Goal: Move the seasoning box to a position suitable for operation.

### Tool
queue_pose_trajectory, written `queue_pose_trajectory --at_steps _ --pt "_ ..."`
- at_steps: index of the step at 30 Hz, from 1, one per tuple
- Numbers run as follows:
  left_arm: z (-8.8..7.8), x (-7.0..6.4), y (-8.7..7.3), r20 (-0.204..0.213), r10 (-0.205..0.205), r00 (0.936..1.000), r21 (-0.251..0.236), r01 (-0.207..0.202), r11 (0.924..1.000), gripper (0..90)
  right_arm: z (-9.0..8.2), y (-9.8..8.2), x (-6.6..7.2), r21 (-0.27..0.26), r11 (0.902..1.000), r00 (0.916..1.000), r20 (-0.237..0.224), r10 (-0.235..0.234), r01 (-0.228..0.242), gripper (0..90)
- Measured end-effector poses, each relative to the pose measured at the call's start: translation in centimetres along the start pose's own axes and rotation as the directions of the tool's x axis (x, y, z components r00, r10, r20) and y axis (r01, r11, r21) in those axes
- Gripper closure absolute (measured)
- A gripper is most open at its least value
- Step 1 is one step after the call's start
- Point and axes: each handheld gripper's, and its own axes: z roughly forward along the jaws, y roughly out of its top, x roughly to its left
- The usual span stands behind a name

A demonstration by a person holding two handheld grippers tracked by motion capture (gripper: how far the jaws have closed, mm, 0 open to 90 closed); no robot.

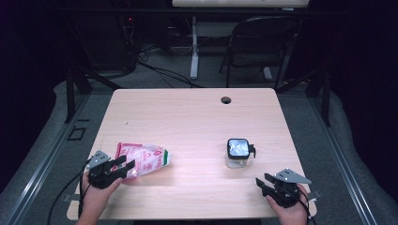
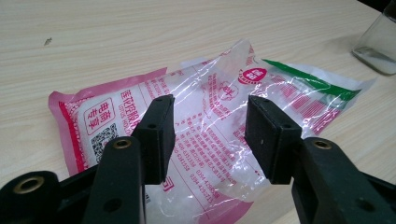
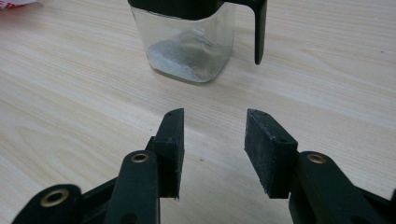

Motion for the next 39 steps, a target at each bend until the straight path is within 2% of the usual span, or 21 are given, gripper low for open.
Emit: queue_pose_trajectory --at_steps 6,9,16,19,21,23,25,27,28,33,39 --pt "-0.2 -0.2 -0.1 0.011 0.003 0.9999 0.001 -0.003 1.0 54.9 0.4 0.4 0.3 -0.007 0.9999 0.9999 -0.004 -0.013 0.013 57.6" --pt "-0.5 -0.4 -0.4 0.01 0.023 0.9997 0.013 -0.023 0.9996 54.9 0.8 0.9 0.4 -0.003 0.9999 0.9999 0.006 -0.015 0.015 57.7" --pt "-0.9 -0.3 -0.4 0.01 0.005 0.9999 -0.009 -0.005 0.9999 55.1 1.1 2.1 0.3 -0.006 0.9999 0.9995 0.027 -0.013 0.014 58.8" --pt "-1.0 -0.4 -0.4 0.007 0.009 0.9999 -0.002 -0.009 1.0 55.3 1.3 2.3 0.2 -0.001 0.9998 0.9993 0.032 -0.018 0.018 59.4" --pt "-1.1 -0.4 -0.5 0.004 0.011 0.9999 0.003 -0.011 0.9999 55.4 2.0 2.2 -0.3 0.027 0.9994 0.9989 0.041 -0.021 0.02 60.1" --pt "-1.2 -0.4 -0.6 0.001 0.015 0.9999 0.008 -0.015 0.9999 55.4 2.4 2.2 -0.7 0.034 0.9994 0.9988 0.047 -0.011 0.01 61.0" --pt "-1.5 -0.3 -0.9 -0.009 0.013 0.9999 -0.003 -0.013 0.9999 55.4 2.8 2.4 -1.3 0.051 0.9987 0.9987 0.05 -0.011 0.008 61.5" --pt "-1.7 -0.3 -0.9 -0.01 0.012 0.9999 0.006 -0.012 0.9999 55.5 3.1 2.6 -1.5 0.044 0.999 0.999 0.045 -0.005 0.003 61.7" --pt "-1.7 -0.1 -1.0 -0.015 -0.002 0.9999 -0.009 0.002 1.0 56.0 3.6 2.9 -1.8 0.06 0.9982 0.998 0.062 -0.01 0.006 62.4" --pt "-1.9 -0.1 -1.1 -0.02 -0.014 0.9997 -0.008 0.014 0.9999 56.2 5.0 3.5 -2.2 0.071 0.9973 0.9957 0.089 -0.023 0.017 63.9" --pt "-1.9 -0.1 -1.1 -0.024 -0.014 0.9996 -0.008 0.014 0.9999 56.2 6.4 4.4 -2.7 0.089 0.9959 0.9955 0.092 -0.023 0.015 65.4"
